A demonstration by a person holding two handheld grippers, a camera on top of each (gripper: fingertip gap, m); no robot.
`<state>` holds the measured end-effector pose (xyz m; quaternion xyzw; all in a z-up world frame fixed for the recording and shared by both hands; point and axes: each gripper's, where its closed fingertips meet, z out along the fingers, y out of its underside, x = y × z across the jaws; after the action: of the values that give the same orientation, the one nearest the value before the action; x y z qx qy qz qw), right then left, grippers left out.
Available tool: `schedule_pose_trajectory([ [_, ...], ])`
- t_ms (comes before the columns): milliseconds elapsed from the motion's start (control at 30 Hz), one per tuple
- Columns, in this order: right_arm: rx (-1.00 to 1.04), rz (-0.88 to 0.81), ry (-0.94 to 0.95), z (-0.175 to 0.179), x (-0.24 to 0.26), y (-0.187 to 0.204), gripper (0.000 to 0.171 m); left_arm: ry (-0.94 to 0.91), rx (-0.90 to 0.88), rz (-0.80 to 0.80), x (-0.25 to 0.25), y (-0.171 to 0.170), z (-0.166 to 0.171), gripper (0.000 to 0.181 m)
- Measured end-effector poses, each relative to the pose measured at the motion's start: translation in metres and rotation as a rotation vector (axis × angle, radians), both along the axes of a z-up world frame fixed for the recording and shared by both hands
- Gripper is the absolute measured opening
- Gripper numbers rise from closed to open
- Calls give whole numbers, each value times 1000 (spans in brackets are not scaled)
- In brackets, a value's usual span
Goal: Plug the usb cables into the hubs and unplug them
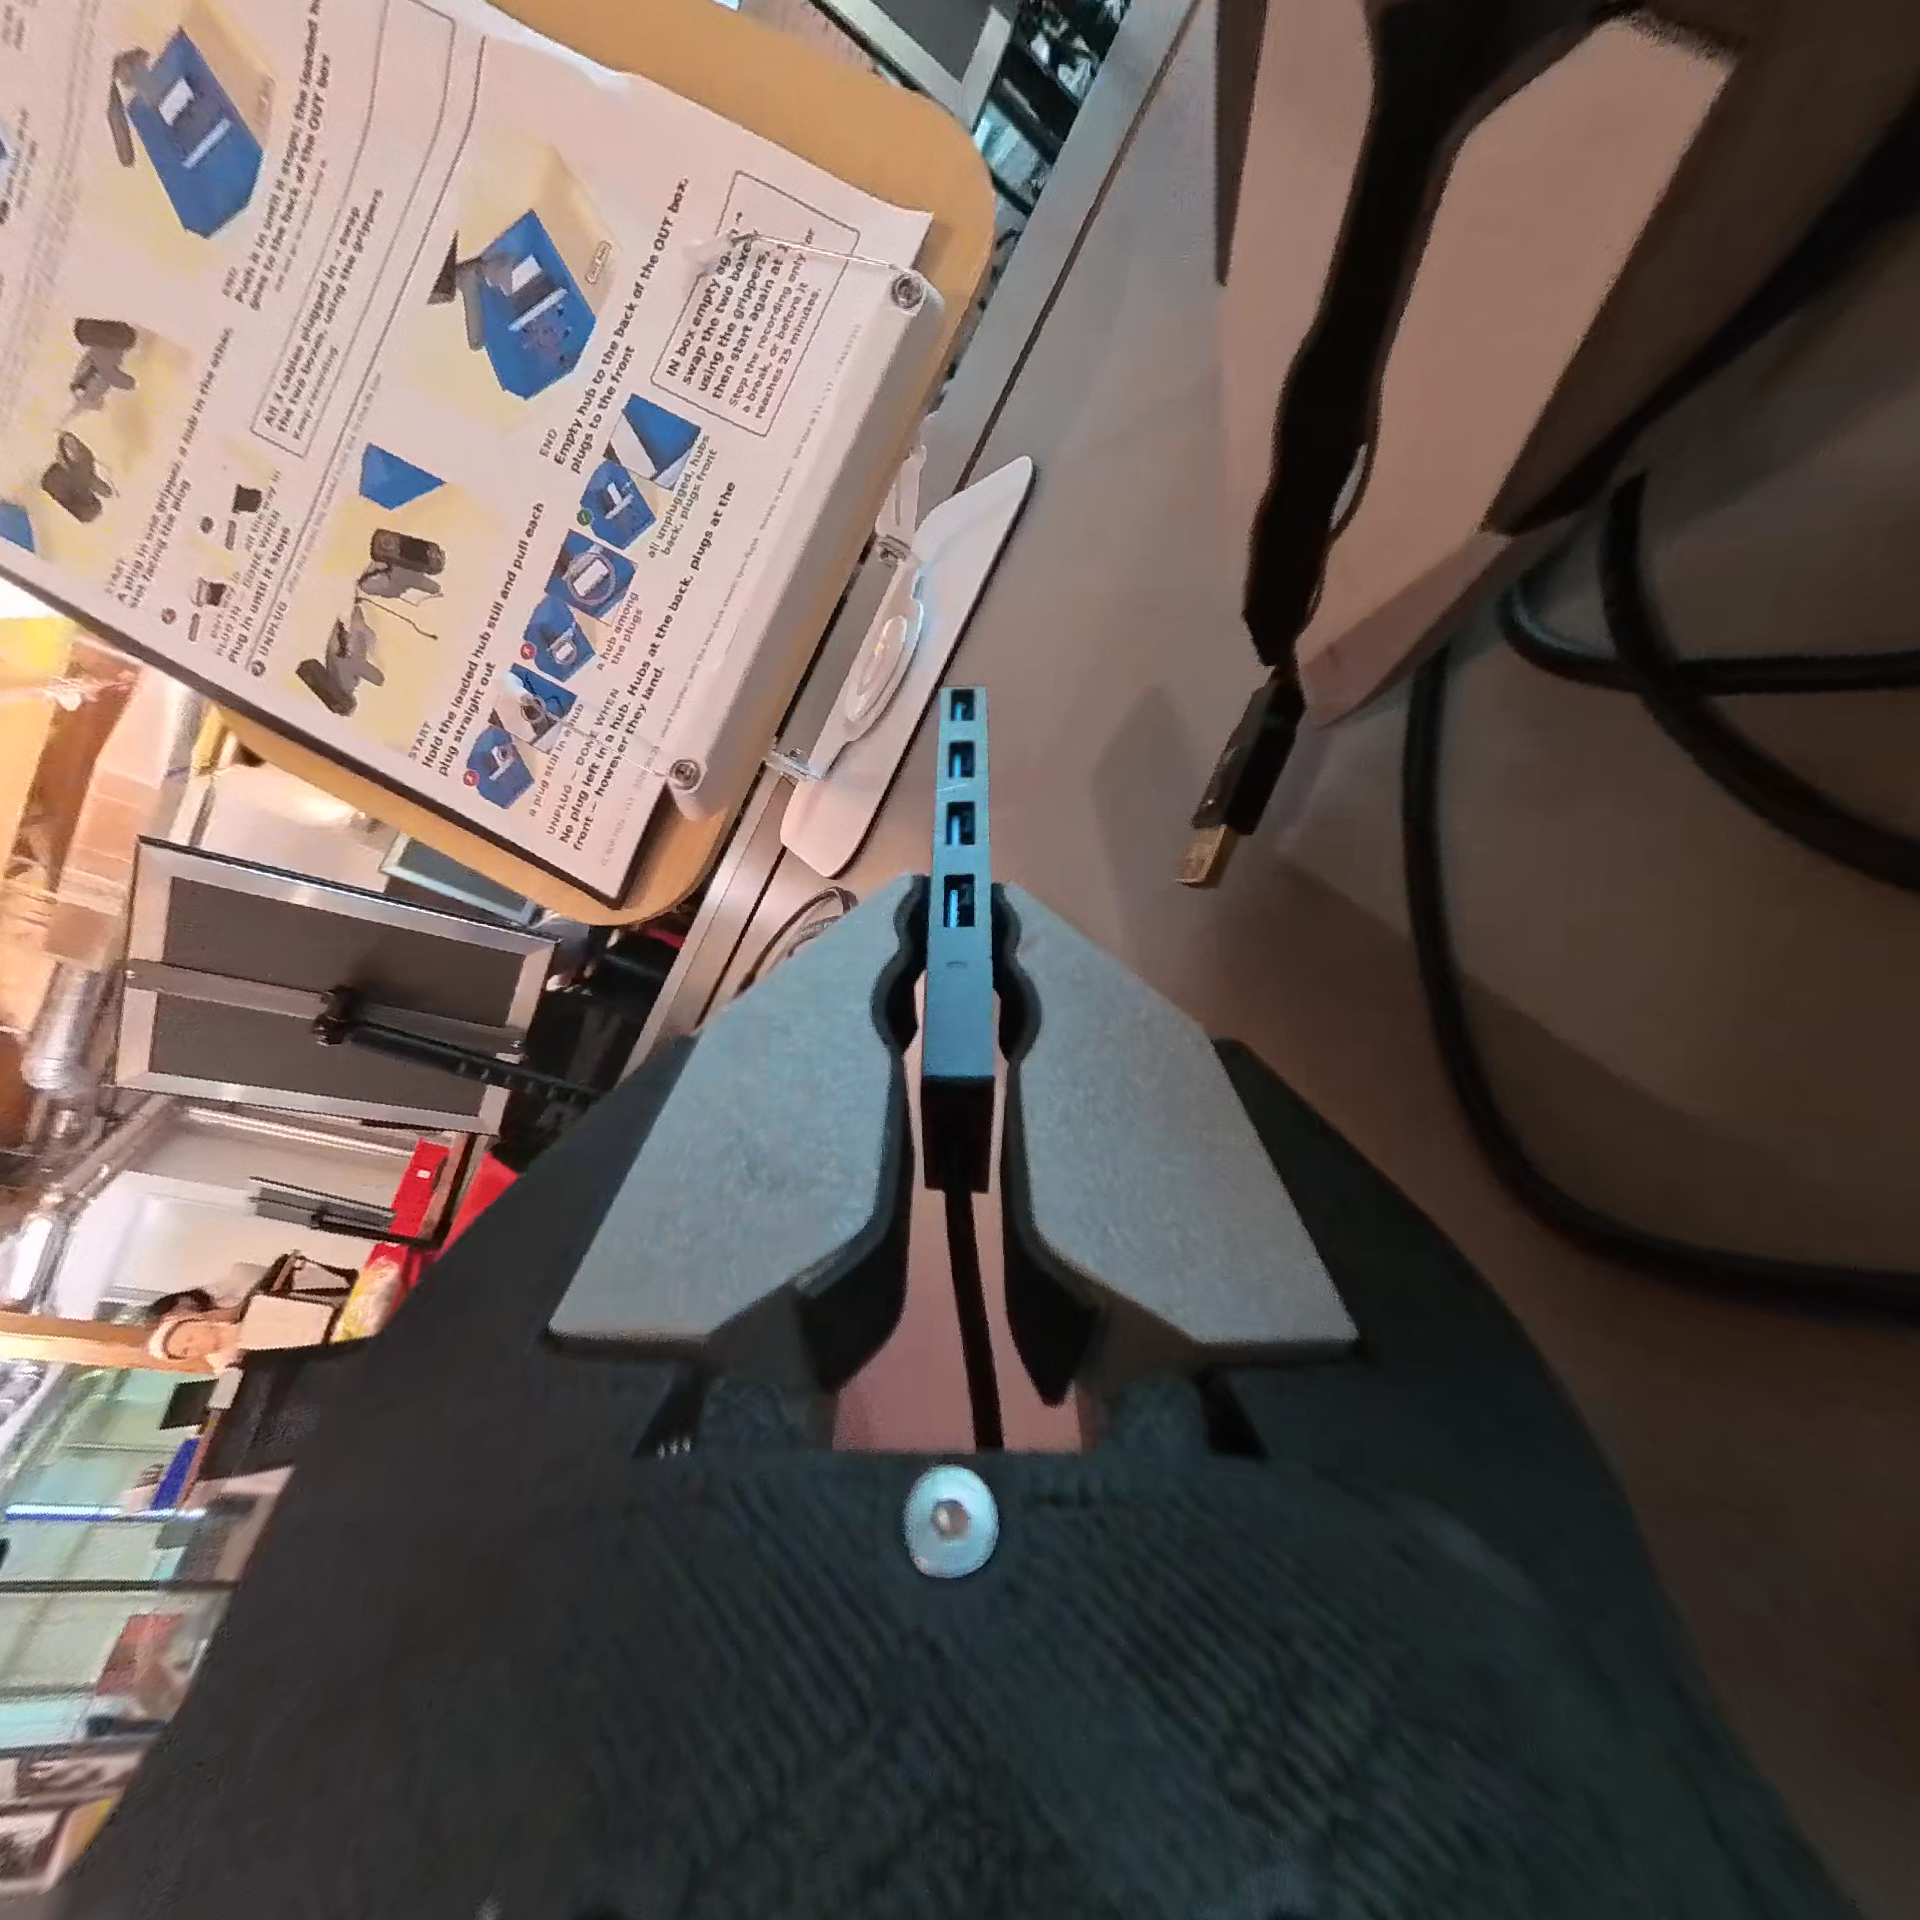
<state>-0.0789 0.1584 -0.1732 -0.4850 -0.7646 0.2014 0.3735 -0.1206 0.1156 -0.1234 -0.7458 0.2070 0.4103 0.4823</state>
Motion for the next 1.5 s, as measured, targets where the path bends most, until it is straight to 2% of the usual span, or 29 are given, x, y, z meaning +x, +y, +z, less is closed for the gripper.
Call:
schedule_pose_trajectory([
  [867,-15,-4,-1,0,0,1,14,18,6,-3,1,0,1,9],
  [1033,-25,-1,57,10,-3,1,14,21,20,-7,2,-1,4,9],
  [1167,-61,31,99,18,-4,-5,31,37,36,-14,4,-1,8,9],
  [1300,-67,70,133,24,-5,-14,37,51,64,-32,8,-1,14,9],
  [1500,-88,75,239,45,-6,-14,57,137,122,-126,28,-1,26,8],
])
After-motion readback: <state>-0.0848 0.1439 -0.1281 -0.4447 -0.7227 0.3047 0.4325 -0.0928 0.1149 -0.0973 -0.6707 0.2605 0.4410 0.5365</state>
